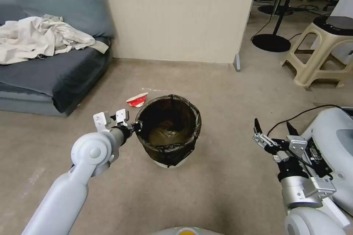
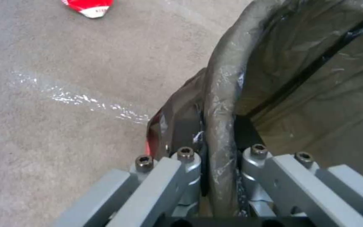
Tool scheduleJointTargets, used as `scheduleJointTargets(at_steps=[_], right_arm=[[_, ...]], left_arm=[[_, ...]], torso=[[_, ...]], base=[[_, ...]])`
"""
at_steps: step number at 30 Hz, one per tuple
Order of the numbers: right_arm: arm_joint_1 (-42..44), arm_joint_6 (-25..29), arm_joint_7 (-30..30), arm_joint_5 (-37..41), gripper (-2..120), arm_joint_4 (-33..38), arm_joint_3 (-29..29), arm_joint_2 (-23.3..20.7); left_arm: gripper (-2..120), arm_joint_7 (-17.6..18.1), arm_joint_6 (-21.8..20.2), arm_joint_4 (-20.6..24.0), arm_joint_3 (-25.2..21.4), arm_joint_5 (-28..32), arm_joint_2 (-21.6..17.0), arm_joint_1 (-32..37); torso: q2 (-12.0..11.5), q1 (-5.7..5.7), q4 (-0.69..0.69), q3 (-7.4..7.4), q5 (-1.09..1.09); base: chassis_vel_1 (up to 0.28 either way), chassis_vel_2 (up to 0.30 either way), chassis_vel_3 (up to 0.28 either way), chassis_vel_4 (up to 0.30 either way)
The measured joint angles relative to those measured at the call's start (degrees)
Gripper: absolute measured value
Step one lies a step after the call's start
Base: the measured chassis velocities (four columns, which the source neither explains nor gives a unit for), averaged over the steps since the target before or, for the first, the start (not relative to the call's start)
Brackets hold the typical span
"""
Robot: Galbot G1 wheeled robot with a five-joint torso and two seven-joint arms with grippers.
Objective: Pick up the trash can from the floor.
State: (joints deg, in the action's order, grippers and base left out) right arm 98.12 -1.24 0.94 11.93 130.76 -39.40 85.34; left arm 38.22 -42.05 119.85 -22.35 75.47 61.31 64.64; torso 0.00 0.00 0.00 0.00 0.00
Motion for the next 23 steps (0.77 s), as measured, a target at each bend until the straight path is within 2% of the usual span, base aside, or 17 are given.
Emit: scheduleJointTargets(at_steps=[23], right_arm=[[0.20,-0.03,-0.12,-0.13,100,0.22,-0.07,0.21]], left_arm=[[5,-0.12,-0.01,0.13,-0.16,0.00,0.05,-0.03]], torso=[[0.00,0.00,0.00,0.00,0.00]], base=[[0.000,0.000,0.000,0.000]])
